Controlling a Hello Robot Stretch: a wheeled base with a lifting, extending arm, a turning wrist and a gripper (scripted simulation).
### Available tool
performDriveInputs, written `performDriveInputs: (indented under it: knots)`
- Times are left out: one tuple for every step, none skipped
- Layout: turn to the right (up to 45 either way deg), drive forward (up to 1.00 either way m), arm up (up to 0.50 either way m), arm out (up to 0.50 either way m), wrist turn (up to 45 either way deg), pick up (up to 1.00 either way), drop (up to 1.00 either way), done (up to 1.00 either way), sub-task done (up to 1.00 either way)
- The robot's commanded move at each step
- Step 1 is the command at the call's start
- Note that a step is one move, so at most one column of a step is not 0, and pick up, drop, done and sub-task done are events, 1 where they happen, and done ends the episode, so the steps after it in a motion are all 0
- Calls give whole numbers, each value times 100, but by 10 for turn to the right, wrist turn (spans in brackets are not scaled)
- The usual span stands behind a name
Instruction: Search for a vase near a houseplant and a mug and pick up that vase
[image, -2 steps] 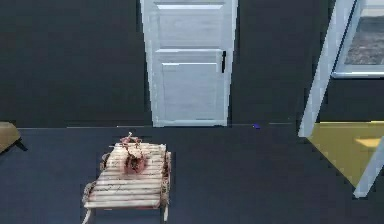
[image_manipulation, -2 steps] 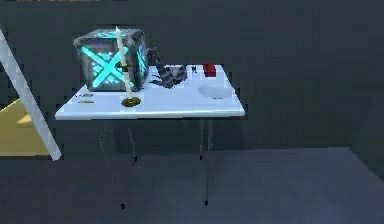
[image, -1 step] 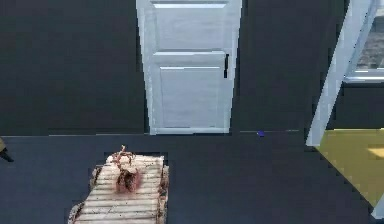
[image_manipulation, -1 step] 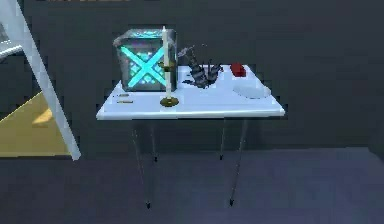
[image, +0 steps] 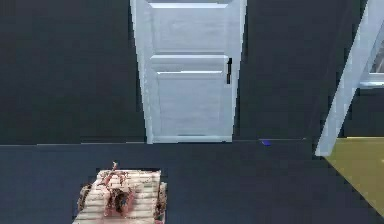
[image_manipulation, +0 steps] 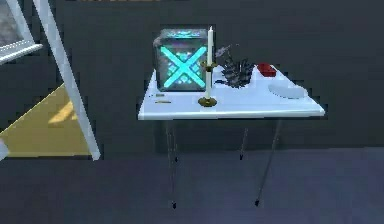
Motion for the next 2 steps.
performDriveInputs:
  knots:
    - [450,0,0,0,0,0,0,0,0]
    - [0,100,0,0,0,0,0,0,0]
